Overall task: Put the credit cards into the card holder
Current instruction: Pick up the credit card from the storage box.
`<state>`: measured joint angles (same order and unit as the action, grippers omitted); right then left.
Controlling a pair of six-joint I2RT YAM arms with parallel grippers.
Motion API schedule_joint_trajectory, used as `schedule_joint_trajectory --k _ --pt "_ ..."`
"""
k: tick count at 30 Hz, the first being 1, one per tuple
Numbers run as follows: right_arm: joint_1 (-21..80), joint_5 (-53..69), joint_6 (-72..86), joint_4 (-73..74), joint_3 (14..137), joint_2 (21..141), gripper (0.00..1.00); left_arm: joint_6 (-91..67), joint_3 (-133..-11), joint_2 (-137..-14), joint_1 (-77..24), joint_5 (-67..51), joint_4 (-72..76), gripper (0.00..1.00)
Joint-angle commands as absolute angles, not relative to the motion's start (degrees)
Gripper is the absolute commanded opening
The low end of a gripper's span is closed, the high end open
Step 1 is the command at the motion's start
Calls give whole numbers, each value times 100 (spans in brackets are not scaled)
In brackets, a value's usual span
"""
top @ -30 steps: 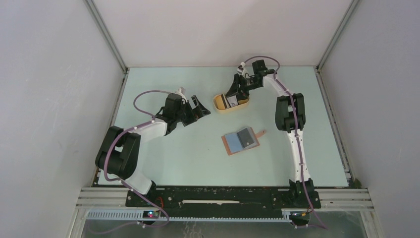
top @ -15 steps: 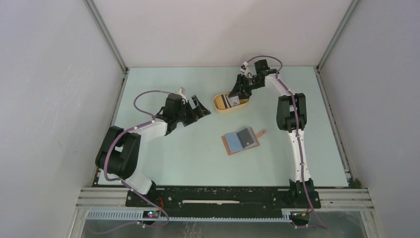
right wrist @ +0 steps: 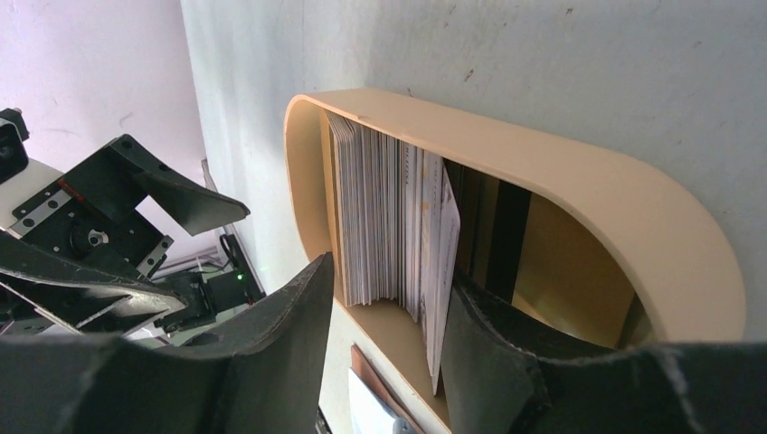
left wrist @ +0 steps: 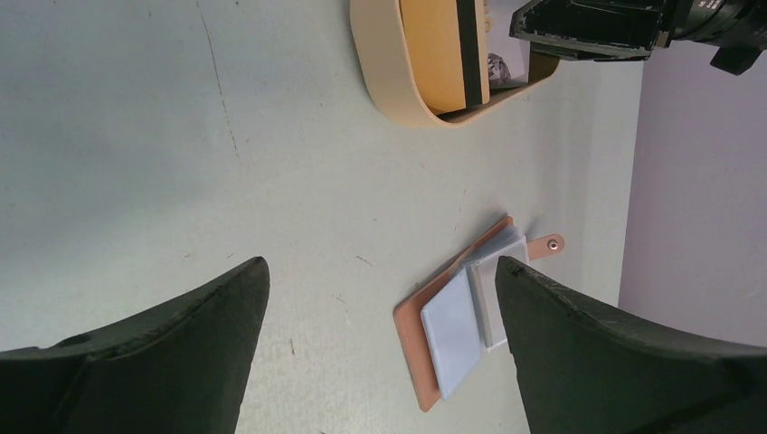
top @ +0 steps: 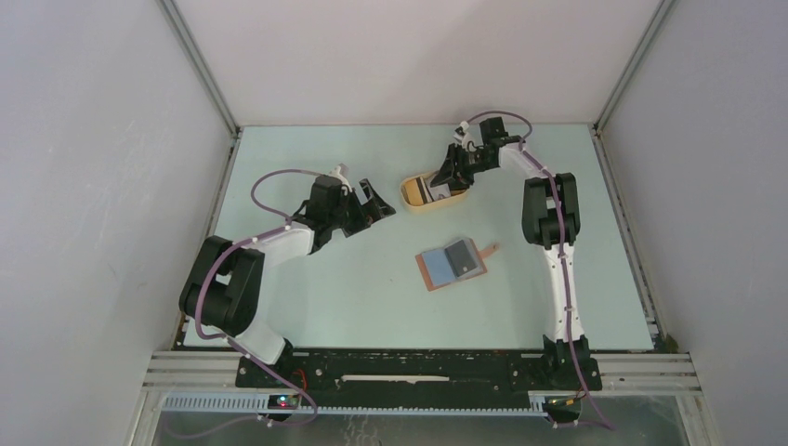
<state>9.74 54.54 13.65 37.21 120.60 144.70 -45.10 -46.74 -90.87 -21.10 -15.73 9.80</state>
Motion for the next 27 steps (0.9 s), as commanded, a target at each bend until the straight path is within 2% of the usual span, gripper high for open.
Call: schedule_joint_trajectory --k 1,12,21,27 --pt "906 5405 1741 3285 11833 13980 53 -4562 -4975 -9095 -2136 -1645 1151 100" --pt "836 5451 1927 2990 11671 13752 52 -4562 -4952 -9094 -2136 -1636 1169 100" --pt "809 5413 1988 2898 11598 13733 41 -4564 -4948 -9096 -2136 -1648 1165 100" --pt "783 5346 1956 2896 11567 13695 39 -4562 -4966 -9114 -2136 -1657 1169 100"
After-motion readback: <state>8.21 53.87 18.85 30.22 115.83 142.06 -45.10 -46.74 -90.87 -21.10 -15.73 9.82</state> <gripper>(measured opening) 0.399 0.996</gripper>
